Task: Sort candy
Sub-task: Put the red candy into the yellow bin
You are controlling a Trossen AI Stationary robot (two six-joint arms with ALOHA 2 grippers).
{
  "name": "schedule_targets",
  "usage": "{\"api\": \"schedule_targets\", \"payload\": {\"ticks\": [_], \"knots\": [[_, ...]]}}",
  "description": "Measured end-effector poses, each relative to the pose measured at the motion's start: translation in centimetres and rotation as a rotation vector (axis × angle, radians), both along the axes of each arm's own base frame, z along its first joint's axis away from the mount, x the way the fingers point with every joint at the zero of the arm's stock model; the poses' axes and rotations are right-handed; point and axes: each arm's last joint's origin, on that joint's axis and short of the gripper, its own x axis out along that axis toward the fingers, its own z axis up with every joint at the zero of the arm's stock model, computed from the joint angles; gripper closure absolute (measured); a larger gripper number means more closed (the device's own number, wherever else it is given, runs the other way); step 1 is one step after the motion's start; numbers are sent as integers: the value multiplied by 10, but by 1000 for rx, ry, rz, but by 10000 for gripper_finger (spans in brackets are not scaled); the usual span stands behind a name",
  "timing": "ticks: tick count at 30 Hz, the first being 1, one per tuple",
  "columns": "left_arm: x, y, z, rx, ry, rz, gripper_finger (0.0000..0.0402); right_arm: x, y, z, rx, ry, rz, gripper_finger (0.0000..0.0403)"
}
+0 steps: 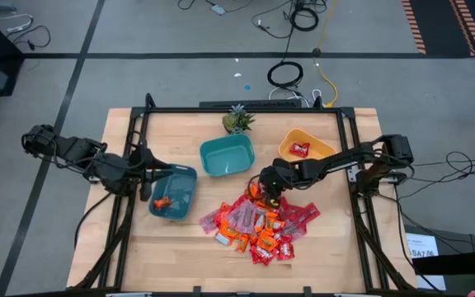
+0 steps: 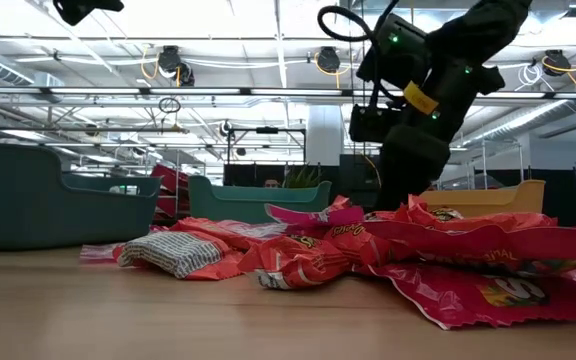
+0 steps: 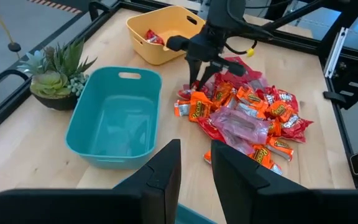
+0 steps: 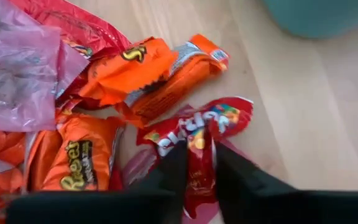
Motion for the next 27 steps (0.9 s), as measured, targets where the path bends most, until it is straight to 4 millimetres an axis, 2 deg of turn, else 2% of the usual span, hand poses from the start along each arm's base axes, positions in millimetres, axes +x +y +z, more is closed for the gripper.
{"api": "schedule_targets", "payload": {"ticks": [3, 10, 14, 21, 27], "knots": [[0, 0, 0, 0, -1, 0, 304, -4, 0, 12, -1, -29, 2, 390], [0, 0, 0, 1, 0, 0, 304, -21, -1, 52, 9, -128, -15, 382], [0, 0, 0, 0, -1, 1, 304, -40, -2, 77, 32, -163, -91, 396], [0, 0, 0, -1, -3, 1, 304, -82, -13, 118, -6, -280, -295, 393], [0, 0, 0, -2, -4, 1, 304, -114, -27, 132, -20, -289, -492, 393]]}}
